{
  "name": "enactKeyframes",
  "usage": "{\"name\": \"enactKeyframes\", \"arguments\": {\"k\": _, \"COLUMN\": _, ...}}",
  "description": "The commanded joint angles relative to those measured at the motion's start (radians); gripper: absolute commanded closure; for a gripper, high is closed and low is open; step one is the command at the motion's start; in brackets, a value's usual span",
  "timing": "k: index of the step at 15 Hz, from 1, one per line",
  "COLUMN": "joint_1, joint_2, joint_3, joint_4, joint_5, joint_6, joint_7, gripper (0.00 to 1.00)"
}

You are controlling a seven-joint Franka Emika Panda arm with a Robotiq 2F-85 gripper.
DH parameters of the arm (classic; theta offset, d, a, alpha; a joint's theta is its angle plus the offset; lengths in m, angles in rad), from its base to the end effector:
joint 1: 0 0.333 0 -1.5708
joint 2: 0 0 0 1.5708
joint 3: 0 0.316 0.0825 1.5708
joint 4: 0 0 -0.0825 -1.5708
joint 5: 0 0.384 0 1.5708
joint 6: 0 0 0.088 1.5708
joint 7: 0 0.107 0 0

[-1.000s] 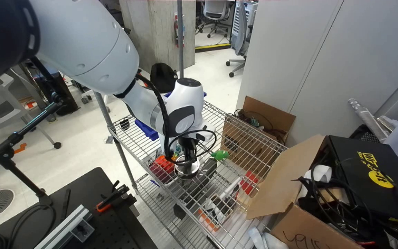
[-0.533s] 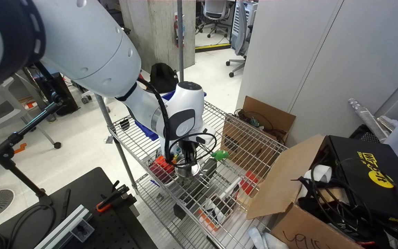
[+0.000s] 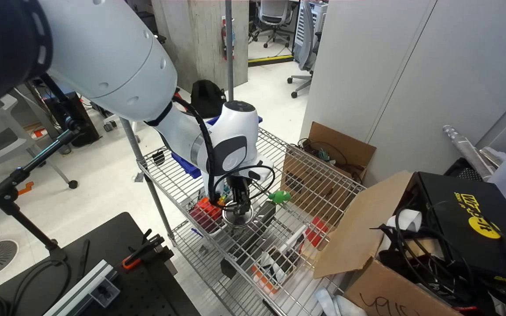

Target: Pick up the lid and put it on the pot

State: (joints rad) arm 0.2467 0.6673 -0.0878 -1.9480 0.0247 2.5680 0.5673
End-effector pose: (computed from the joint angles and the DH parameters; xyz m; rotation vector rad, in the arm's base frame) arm 0.6003 0.0962 0.1300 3.0213 -0.6312 -0.0412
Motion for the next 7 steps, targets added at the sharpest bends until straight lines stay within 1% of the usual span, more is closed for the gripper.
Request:
{"name": "enactKeyframes", "arguments": {"k": 1, "joint_1": -0.016, "joint_2": -0.116, "joint_3": 0.032, "joint_4": -0.095, "joint_5": 0.024, "joint_6": 0.025, "joint_7": -0.047, "gripper": 0.11}}
{"name": "enactKeyframes", "arguments": {"k": 2, "joint_1": -0.029, "joint_2": -0.144, "joint_3": 0.051, "joint_4": -0.114, "joint_5": 0.042, "joint_6": 0.013, "joint_7": -0.066, "gripper": 0.05}}
{"name": "enactKeyframes", "arguments": {"k": 3, "joint_1": -0.065, "joint_2": -0.183, "joint_3": 0.096, "joint_4": -0.134, "joint_5": 0.095, "joint_6": -0.023, "joint_7": -0.106, "gripper": 0.00}}
{"name": "enactKeyframes", "arguments": {"k": 4, "joint_1": -0.104, "joint_2": -0.214, "joint_3": 0.143, "joint_4": -0.146, "joint_5": 0.169, "joint_6": -0.074, "joint_7": -0.146, "gripper": 0.00}}
{"name": "enactKeyframes", "arguments": {"k": 5, "joint_1": -0.034, "joint_2": -0.119, "joint_3": 0.067, "joint_4": -0.079, "joint_5": 0.088, "joint_6": -0.019, "joint_7": -0.072, "gripper": 0.08}}
{"name": "enactKeyframes", "arguments": {"k": 6, "joint_1": -0.055, "joint_2": -0.150, "joint_3": 0.095, "joint_4": -0.097, "joint_5": 0.123, "joint_6": -0.043, "joint_7": -0.100, "gripper": 0.01}}
{"name": "enactKeyframes", "arguments": {"k": 7, "joint_1": -0.068, "joint_2": -0.175, "joint_3": 0.110, "joint_4": -0.111, "joint_5": 0.138, "joint_6": -0.057, "joint_7": -0.112, "gripper": 0.00}}
